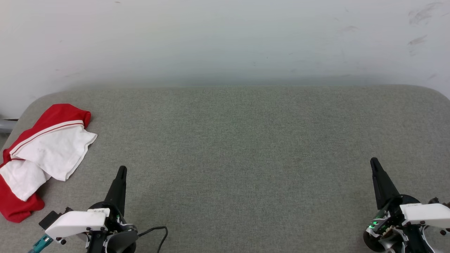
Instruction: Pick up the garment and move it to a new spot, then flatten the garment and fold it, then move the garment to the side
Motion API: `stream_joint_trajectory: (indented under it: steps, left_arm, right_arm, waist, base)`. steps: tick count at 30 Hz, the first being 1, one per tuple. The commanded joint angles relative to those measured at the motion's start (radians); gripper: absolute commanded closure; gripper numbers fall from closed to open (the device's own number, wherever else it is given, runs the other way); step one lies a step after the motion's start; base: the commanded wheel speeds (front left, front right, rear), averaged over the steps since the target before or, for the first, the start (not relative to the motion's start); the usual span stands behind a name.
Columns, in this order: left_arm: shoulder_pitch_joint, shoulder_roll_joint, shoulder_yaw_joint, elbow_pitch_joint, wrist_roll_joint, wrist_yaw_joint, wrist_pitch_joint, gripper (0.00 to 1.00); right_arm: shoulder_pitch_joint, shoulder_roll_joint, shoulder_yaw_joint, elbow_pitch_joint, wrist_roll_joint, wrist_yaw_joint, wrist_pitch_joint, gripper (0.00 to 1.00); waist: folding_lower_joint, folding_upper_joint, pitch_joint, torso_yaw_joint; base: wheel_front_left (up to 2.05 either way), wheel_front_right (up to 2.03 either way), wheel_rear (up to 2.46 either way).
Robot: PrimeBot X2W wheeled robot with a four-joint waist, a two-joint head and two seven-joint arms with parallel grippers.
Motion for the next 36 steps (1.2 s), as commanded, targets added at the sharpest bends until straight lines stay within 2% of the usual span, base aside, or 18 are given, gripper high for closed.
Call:
stream_joint_trajectory:
  steps: [1, 36]
  left_arm:
    - [-0.011, 0.000, 0.001, 0.000, 0.004, 0.000, 0.003, 1.00]
    - [-0.011, 0.000, 0.001, 0.000, 0.004, 0.000, 0.003, 1.00]
  right_arm:
    - [-0.015, 0.005, 0.000, 0.000, 0.000, 0.000, -0.002, 1.00]
    - [-0.015, 0.005, 0.000, 0.000, 0.000, 0.000, -0.002, 1.00]
  waist:
    - [0.0000, -0.0001, 0.000, 0.000]
    - [0.0000, -0.0001, 0.000, 0.000]
  base:
    - [0.00, 0.00, 0.00]
    - [0.00, 0.00, 0.00]
